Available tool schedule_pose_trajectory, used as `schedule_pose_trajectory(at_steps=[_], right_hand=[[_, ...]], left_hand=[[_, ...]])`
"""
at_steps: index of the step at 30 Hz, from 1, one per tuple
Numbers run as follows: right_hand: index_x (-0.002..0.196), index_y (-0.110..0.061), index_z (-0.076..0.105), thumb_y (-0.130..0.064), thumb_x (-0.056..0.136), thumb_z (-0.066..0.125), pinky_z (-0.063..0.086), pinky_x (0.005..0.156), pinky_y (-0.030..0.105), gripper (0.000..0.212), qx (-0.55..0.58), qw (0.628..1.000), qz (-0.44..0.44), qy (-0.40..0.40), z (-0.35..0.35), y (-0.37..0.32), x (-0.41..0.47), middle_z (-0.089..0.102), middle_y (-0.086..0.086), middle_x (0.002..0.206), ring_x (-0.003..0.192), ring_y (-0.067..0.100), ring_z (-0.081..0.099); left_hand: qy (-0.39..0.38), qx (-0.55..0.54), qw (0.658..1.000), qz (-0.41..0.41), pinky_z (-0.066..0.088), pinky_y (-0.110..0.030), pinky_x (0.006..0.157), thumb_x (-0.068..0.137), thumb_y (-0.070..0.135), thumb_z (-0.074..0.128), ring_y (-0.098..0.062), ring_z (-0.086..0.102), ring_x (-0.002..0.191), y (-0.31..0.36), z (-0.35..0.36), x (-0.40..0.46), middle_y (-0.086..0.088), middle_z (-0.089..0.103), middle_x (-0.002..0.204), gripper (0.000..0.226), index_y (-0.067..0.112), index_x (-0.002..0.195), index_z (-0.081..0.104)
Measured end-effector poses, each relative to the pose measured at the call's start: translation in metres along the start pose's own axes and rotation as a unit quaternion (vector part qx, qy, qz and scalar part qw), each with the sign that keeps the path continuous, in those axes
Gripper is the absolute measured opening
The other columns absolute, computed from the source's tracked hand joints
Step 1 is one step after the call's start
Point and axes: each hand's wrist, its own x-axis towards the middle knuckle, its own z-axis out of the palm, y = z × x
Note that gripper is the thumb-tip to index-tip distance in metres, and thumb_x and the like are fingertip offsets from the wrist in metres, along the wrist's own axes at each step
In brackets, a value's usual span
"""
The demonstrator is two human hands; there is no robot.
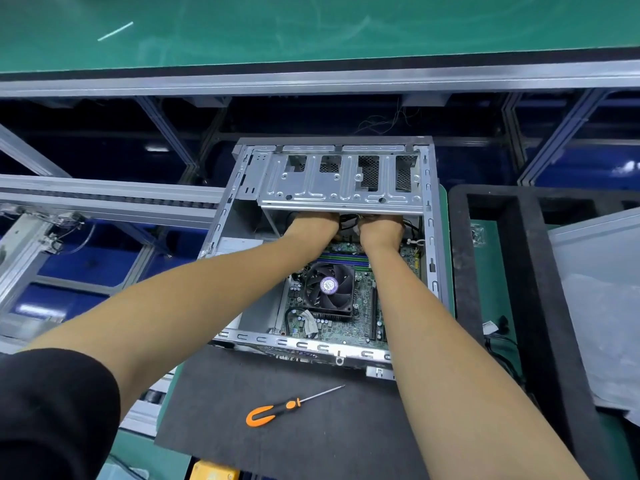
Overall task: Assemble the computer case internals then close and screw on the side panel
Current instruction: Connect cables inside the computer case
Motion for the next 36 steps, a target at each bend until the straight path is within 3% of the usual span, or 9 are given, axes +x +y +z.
schedule_pose_trajectory(at_steps=[4, 9, 17, 20, 23, 25, 31, 34, 36], right_hand=[[0.101, 0.004, 0.068, -0.003, 0.090, 0.069, 0.053, 0.069, 0.032, 0.014, -0.006, 1.000, 0.005, 0.001, 0.002, 0.002, 0.001, 0.070, 0.020, 0.104, 0.094, 0.034, 0.069], [0.106, 0.004, 0.068, -0.004, 0.092, 0.064, 0.046, 0.070, 0.030, 0.016, -0.013, 1.000, -0.012, 0.008, 0.002, 0.000, 0.002, 0.069, 0.021, 0.109, 0.099, 0.035, 0.067], [0.105, 0.002, 0.067, -0.006, 0.093, 0.064, 0.043, 0.070, 0.031, 0.015, -0.028, 0.999, -0.001, 0.021, 0.001, 0.001, 0.000, 0.068, 0.024, 0.111, 0.098, 0.037, 0.067], [0.103, 0.001, 0.069, -0.007, 0.092, 0.069, 0.046, 0.069, 0.032, 0.014, -0.043, 0.999, 0.028, 0.011, -0.001, 0.000, 0.000, 0.069, 0.021, 0.112, 0.099, 0.035, 0.068], [0.104, 0.002, 0.069, -0.008, 0.090, 0.073, 0.050, 0.070, 0.032, 0.018, -0.045, 0.998, 0.043, 0.005, -0.001, 0.000, 0.000, 0.070, 0.020, 0.114, 0.101, 0.034, 0.068], [0.106, 0.004, 0.069, -0.009, 0.091, 0.073, 0.050, 0.070, 0.032, 0.020, -0.052, 0.998, 0.043, 0.001, 0.000, 0.001, 0.001, 0.069, 0.020, 0.115, 0.103, 0.034, 0.068], [0.101, 0.003, 0.068, -0.004, 0.091, 0.069, 0.045, 0.068, 0.031, 0.012, -0.058, 0.997, 0.036, 0.023, 0.000, 0.003, -0.001, 0.068, 0.023, 0.113, 0.101, 0.037, 0.067], [0.103, 0.004, 0.067, -0.003, 0.092, 0.066, 0.045, 0.068, 0.030, 0.013, -0.067, 0.997, 0.041, 0.020, -0.001, 0.002, -0.001, 0.068, 0.022, 0.113, 0.101, 0.037, 0.067], [0.105, 0.006, 0.066, -0.002, 0.093, 0.065, 0.046, 0.069, 0.030, 0.015, -0.060, 0.997, 0.053, 0.011, 0.000, 0.004, 0.002, 0.067, 0.022, 0.115, 0.101, 0.036, 0.067]], left_hand=[[0.007, -0.002, 1.000, -0.020, 0.054, -0.039, 0.077, 0.087, -0.013, 0.052, -0.030, 0.054, 0.082, 0.002, 0.002, 0.001, -0.011, 0.059, 0.097, 0.032, 0.004, 0.112, 0.061], [-0.025, 0.038, 0.999, 0.009, 0.055, -0.049, 0.092, 0.090, -0.008, 0.056, -0.038, 0.061, 0.109, 0.004, -0.005, 0.005, -0.016, 0.061, 0.123, 0.039, 0.003, 0.127, 0.058], [-0.042, 0.057, 0.996, 0.049, 0.046, -0.042, 0.104, 0.094, 0.000, 0.058, -0.034, 0.057, 0.123, 0.013, -0.011, 0.009, -0.013, 0.058, 0.137, 0.039, 0.006, 0.133, 0.057], [-0.091, -0.049, 0.995, 0.014, 0.048, -0.035, 0.085, 0.100, 0.010, 0.057, -0.025, 0.060, 0.099, 0.004, -0.016, 0.011, -0.008, 0.066, 0.125, 0.018, 0.009, 0.118, 0.060], [-0.076, -0.083, 0.994, 0.010, 0.050, -0.041, 0.085, 0.102, 0.029, 0.059, -0.034, 0.061, 0.109, -0.003, -0.018, 0.008, -0.014, 0.063, 0.126, 0.033, 0.006, 0.124, 0.054], [-0.065, -0.080, 0.995, -0.004, 0.045, -0.039, 0.078, 0.104, 0.028, 0.056, -0.036, 0.062, 0.109, -0.004, -0.014, 0.005, -0.016, 0.064, 0.122, 0.030, 0.005, 0.123, 0.056], [-0.089, -0.115, 0.989, -0.015, 0.050, -0.040, 0.093, 0.104, 0.026, 0.055, -0.033, 0.060, 0.112, -0.001, -0.014, 0.007, -0.011, 0.062, 0.126, 0.027, 0.009, 0.125, 0.057], [-0.086, -0.110, 0.990, -0.006, 0.040, -0.025, 0.071, 0.106, 0.023, 0.047, -0.021, 0.053, 0.089, 0.000, -0.012, 0.008, -0.004, 0.060, 0.105, 0.015, 0.017, 0.094, 0.053], [-0.078, -0.127, 0.989, -0.005, 0.037, -0.023, 0.064, 0.106, 0.019, 0.047, -0.021, 0.054, 0.088, 0.000, -0.012, 0.006, -0.002, 0.058, 0.105, 0.006, 0.017, 0.103, 0.051]])
